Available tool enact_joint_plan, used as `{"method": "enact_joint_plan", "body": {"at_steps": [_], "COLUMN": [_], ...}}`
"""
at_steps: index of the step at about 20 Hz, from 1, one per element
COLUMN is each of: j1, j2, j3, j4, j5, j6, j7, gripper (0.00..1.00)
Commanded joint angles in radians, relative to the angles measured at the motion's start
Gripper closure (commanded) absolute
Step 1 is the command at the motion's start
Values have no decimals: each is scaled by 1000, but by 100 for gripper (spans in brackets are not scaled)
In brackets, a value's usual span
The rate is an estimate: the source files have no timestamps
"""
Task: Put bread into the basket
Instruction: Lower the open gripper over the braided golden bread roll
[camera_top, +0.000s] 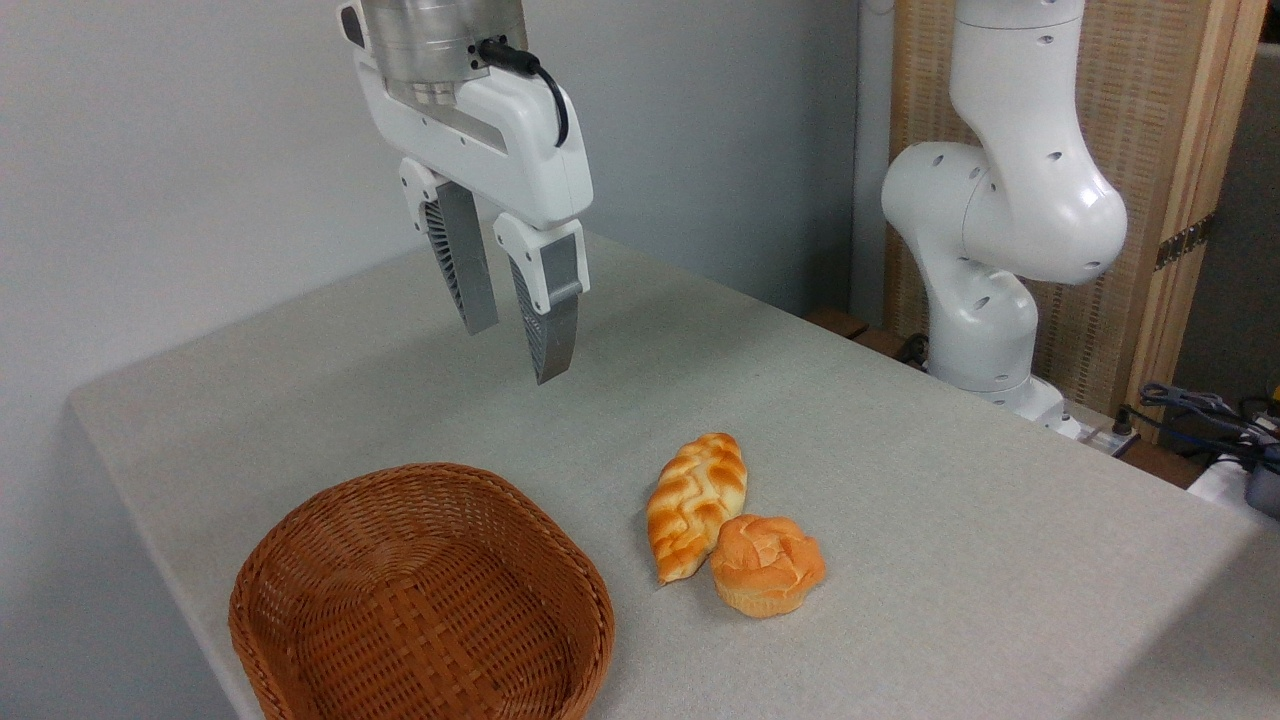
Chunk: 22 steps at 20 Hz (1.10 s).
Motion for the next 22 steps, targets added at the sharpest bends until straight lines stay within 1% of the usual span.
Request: {"method": "enact_joint_plan", "body": {"at_steps": [1, 8, 9, 10, 11, 12, 13, 15, 17, 18, 20, 22], "j1": [-5, -6, -6, -5, -5, -6, -6, -6, -9, -26, -37, -49], "j2": [-10, -22, -28, -43, -63, -88, -117, -177, -236, -261, -305, -330], "j3": [25, 25, 25, 25, 25, 25, 25, 27, 27, 27, 54, 68], "j4": [-8, -46, -63, -91, -130, -178, -236, -345, -448, -497, -583, -649], "j5": [1, 2, 5, 22, 52, 80, 97, 103, 102, 102, 93, 87], "j6": [-25, -22, -21, -17, -5, 30, 70, 145, 171, 173, 173, 173], "j7": [30, 33, 42, 65, 103, 139, 157, 159, 159, 154, 119, -15], "gripper": [0, 0, 0, 0, 0, 0, 0, 0, 0, 0, 0, 0]}}
